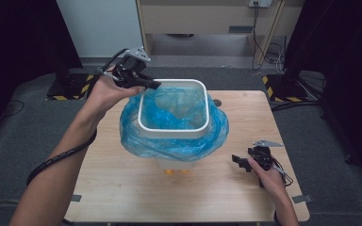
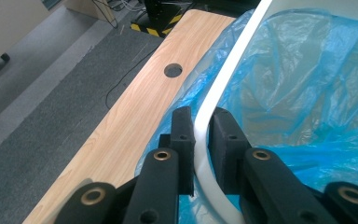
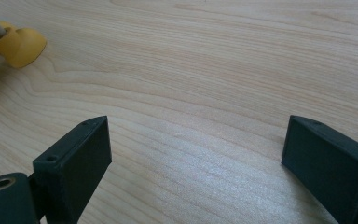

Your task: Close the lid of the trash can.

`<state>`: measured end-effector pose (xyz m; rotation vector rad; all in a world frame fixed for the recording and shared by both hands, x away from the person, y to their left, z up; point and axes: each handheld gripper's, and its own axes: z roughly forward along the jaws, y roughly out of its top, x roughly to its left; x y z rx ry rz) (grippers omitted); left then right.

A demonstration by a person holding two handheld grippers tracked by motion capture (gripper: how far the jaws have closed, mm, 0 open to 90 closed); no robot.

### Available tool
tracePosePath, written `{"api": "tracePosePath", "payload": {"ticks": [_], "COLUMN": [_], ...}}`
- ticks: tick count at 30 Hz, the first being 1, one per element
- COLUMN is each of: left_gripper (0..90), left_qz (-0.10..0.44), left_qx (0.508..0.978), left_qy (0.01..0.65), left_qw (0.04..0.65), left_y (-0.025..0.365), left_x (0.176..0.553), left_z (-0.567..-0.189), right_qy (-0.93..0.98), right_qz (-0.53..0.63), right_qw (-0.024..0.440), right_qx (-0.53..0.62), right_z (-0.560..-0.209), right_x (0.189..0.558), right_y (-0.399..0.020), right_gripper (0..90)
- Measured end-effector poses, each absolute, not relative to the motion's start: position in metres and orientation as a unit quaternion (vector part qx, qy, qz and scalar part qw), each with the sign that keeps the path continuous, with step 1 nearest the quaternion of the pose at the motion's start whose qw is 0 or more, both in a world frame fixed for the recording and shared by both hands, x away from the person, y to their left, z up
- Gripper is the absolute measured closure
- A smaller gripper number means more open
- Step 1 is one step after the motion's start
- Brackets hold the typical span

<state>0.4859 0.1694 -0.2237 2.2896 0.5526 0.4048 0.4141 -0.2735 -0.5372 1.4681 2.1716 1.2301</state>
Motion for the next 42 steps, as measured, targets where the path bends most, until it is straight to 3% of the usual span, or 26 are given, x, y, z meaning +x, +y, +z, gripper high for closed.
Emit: {"api": "tracePosePath", "payload": {"ticks": [21, 29, 34, 42], "left_gripper": [78.5, 53.6, 48.3, 19.0], "left_qz": [0.149, 0.157, 0.161, 0.168], "left_qx": [0.885, 0.871, 0.868, 0.840], "left_qy": [0.221, 0.238, 0.238, 0.283], "left_qw": [0.381, 0.401, 0.404, 0.431], "left_y": [0.172, 0.176, 0.177, 0.187], "left_x": [0.488, 0.484, 0.478, 0.469], "left_z": [-0.229, -0.231, -0.232, -0.229], "right_qy": [0.745, 0.745, 0.746, 0.747], "right_qz": [0.420, 0.420, 0.419, 0.418], "right_qw": [0.124, 0.124, 0.125, 0.126], "right_qx": [0.503, 0.503, 0.502, 0.502], "right_z": [-0.537, -0.537, -0.537, -0.537], "right_x": [0.414, 0.414, 0.414, 0.414], "right_y": [-0.273, -0.273, -0.273, -0.272], "right_gripper": [7.8, 7.8, 7.8, 7.8]}}
